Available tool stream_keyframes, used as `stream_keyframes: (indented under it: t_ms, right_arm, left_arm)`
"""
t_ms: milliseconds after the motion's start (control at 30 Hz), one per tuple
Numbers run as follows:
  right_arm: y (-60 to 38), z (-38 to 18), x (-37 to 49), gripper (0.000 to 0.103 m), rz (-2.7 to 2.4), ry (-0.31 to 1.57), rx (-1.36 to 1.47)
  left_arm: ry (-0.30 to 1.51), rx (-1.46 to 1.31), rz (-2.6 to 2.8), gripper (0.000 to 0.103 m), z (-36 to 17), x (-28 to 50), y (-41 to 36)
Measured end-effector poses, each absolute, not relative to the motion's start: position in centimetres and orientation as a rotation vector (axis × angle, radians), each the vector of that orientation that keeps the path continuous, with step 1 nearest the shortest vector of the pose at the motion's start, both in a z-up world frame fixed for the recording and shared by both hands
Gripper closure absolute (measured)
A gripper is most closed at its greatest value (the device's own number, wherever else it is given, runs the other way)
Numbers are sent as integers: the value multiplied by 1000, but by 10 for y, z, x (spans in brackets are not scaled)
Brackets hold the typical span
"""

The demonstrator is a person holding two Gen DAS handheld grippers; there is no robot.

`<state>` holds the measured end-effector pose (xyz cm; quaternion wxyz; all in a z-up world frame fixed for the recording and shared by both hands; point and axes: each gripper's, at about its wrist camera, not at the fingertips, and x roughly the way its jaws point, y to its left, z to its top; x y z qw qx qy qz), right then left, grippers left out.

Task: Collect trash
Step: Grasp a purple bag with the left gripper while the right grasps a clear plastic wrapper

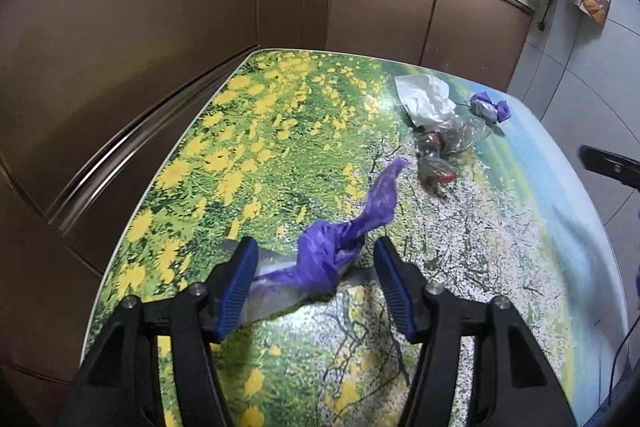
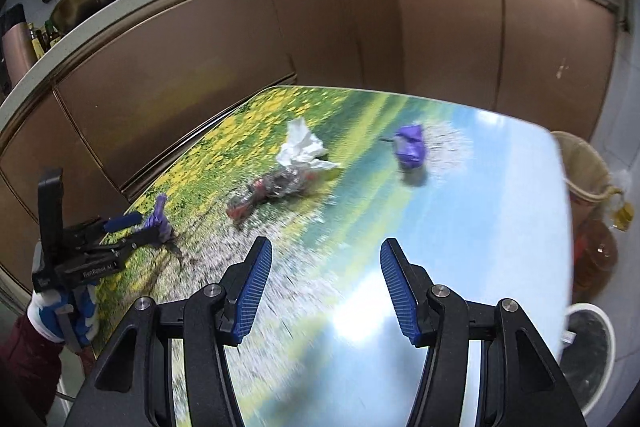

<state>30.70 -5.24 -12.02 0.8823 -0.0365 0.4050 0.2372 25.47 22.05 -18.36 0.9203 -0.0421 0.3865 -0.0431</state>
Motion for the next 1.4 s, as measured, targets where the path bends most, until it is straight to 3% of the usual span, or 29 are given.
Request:
stream_keyframes:
  t_ms: [167,700,733,1000,1400]
  right_arm:
    - [-25,-135,334,47,530,872,-56]
    - [16,-169,400,52,522,908,49]
    - [18,-171,403,53,519,910,45]
    - [24,-183,410,95,560,936,31]
    - [9,-160,381,102,595,884,15]
  left_arm:
    - [816,-88,-133,73,-190,260,217]
    - [840,-126,-177,74,-194,264,219]
    - [840,-125,-176,74,-194,265,220]
    - [844,-101,-167,74,-195,266,216]
    - [840,-95,-141,75,-195,265,214]
